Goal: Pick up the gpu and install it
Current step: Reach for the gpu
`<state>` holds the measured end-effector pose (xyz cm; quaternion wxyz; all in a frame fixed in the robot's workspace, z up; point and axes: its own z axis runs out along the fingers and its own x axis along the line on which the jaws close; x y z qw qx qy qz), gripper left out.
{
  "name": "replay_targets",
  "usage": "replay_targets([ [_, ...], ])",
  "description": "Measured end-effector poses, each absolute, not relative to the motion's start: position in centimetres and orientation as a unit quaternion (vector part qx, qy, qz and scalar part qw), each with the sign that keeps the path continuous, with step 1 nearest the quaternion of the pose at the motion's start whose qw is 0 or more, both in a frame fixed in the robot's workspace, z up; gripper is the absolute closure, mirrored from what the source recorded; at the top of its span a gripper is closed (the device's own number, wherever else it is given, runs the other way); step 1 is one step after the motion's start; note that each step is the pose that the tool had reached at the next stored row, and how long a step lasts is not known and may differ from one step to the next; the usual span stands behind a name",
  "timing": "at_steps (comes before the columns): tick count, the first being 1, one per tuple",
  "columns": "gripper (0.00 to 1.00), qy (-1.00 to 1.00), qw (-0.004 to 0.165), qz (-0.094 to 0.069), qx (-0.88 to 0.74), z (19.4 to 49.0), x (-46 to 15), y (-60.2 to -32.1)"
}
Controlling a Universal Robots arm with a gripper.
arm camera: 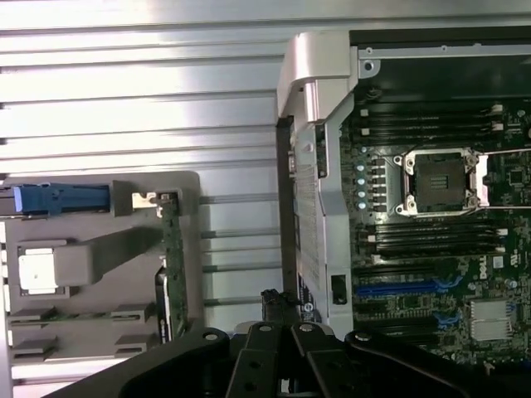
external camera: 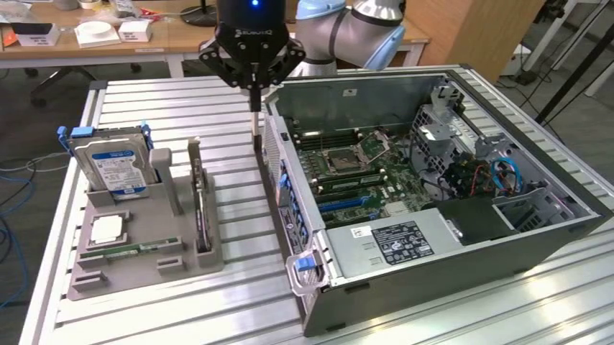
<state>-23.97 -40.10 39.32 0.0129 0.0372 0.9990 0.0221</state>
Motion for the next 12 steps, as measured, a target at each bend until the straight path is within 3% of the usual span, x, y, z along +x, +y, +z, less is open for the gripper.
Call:
replay_targets([
  [12,0.89,0.999,0.013,0.022,0.037,39.3,-26.4,-40.2],
])
